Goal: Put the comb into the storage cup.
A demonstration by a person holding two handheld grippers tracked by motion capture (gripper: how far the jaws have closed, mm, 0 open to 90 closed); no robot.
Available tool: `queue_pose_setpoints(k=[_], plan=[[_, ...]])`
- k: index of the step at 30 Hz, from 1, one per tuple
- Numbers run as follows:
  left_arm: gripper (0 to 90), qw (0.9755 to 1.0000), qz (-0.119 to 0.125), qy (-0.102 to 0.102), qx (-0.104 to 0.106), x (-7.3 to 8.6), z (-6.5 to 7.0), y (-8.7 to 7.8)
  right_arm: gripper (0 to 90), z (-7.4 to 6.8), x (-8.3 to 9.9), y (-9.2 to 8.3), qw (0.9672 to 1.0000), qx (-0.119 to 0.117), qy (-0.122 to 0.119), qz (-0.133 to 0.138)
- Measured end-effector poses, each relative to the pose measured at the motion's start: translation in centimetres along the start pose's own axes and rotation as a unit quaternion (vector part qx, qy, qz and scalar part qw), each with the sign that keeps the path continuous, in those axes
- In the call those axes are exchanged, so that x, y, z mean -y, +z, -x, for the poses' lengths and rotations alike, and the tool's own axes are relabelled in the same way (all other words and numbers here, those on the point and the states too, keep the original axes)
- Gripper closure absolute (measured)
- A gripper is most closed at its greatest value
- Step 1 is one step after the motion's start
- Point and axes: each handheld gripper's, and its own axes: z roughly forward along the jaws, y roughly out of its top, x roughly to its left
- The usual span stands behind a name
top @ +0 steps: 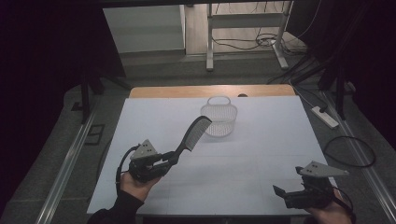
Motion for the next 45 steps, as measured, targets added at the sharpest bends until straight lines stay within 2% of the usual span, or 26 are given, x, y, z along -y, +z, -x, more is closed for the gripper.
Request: queue_pose_setpoints(k=[2,5,10,13,14,21,28,30,38,45], plan=[[72.3,1.0,0.0,0.0,0.001,0.0,0.0,0.0,0.0,0.0,-0.6,-0.1,0.9998,-0.011,-0.001,0.017],[72.3,1.0,-0.002,0.002,0.003,-0.1,0.2,0.2,0.0,0.1,-1.2,0.0,0.9994,-0.021,-0.001,0.026],[72.3,1.0,-0.001,0.003,0.005,-0.2,0.3,0.2,0.0,0.0,-2.3,0.3,0.9989,-0.037,-0.008,0.028],[72.3,1.0,0.0,0.001,0.006,-0.2,0.3,0.3,0.0,0.0,-2.8,0.4,0.9983,-0.049,-0.002,0.032],[72.3,1.0,0.0,0.002,0.007,-0.2,0.4,0.3,0.0,0.0,-3.3,0.5,0.9973,-0.064,0.005,0.036],[72.3,0.9999,0.003,0.004,0.01,-0.3,0.6,0.4,0.0,-0.1,-4.6,1.0,0.9951,-0.088,0.019,0.041],[72.3,0.9999,0.004,0.004,0.014,-0.3,0.6,0.5,0.0,-0.5,-5.4,1.8,0.9932,-0.105,0.019,0.046],[72.3,0.9999,0.004,0.005,0.014,-0.4,0.7,0.6,0.0,-0.8,-5.9,2.3,0.9915,-0.119,0.021,0.049],[72.3,0.9998,0.005,0.005,0.018,-0.4,0.7,0.7,0.0,-1.1,-6.8,3.2,0.9913,-0.123,0.021,0.043],[72.3,0.9997,0.004,0.005,0.023,-0.5,0.8,0.8,0.0,-1.3,-7.8,3.9,0.9891,-0.137,0.026,0.047]])
